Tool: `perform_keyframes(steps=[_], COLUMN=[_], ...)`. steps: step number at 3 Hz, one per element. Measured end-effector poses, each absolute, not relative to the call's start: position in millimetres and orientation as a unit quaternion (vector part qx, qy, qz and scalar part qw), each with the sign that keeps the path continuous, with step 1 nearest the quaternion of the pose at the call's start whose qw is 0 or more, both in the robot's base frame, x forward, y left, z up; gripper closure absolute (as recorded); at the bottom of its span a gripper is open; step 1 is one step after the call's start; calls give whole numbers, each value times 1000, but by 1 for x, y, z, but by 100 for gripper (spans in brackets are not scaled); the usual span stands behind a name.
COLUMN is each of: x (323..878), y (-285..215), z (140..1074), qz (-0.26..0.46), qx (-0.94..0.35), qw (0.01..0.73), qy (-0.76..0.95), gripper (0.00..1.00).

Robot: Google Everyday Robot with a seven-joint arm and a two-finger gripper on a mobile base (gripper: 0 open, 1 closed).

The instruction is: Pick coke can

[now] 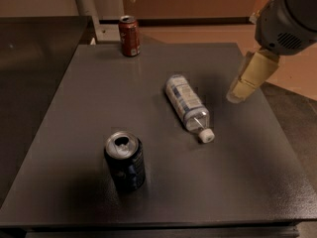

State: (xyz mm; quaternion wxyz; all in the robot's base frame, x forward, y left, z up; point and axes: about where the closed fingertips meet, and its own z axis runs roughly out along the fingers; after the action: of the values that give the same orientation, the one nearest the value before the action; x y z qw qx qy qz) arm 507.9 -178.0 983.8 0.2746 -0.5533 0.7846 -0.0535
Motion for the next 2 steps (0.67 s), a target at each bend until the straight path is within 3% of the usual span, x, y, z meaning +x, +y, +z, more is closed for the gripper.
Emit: perform_keyframes(steps=[2], x=[577], y=[-157], z=[990], qz=[-45], qx=[-495], qw=[341], qy=[798], gripper=[0])
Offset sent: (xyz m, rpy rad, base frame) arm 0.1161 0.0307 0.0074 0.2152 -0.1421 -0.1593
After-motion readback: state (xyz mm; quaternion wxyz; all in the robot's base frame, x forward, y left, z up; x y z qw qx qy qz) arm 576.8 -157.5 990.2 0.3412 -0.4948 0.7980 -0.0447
